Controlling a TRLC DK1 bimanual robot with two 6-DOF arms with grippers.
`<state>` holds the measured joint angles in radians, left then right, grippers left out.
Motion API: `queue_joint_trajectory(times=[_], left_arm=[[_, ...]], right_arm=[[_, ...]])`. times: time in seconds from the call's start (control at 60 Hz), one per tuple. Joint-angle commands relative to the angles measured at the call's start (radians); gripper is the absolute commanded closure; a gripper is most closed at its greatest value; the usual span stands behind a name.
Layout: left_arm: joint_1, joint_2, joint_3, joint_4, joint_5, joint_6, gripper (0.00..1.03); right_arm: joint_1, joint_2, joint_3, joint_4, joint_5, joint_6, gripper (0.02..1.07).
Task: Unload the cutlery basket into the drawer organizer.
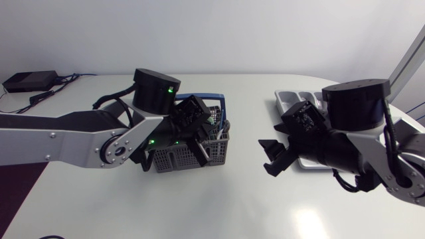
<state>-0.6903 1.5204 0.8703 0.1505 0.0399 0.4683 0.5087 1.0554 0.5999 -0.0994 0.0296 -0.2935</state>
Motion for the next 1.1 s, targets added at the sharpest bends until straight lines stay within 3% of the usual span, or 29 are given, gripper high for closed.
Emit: queue_joint_trajectory(times=[0.0,0.283,0.767,1.017,1.083], left_arm=[[-0.009,-0.042,0.004,-0.025,-0.003,0.0,1.0],[-0.012,-0.118,0.041,-0.097,-0.002,-0.013,1.0],[-0.051,-0.263,0.164,-0.312,-0.002,-0.06,1.0],[-0.101,-0.324,0.233,-0.447,0.005,-0.088,1.0],[-0.098,-0.328,0.256,-0.479,0.045,-0.111,1.0]], right_arm=[[0.017,-0.006,-0.034,0.013,0.003,-0.019,0.37],[0.053,-0.012,-0.049,0.015,0.007,-0.024,0.37],[0.1,-0.071,-0.06,0.013,0.001,-0.035,0.37],[0.113,-0.117,-0.063,0.029,-0.079,-0.03,0.37],[0.113,-0.132,-0.063,0.035,-0.115,-0.026,0.37]])
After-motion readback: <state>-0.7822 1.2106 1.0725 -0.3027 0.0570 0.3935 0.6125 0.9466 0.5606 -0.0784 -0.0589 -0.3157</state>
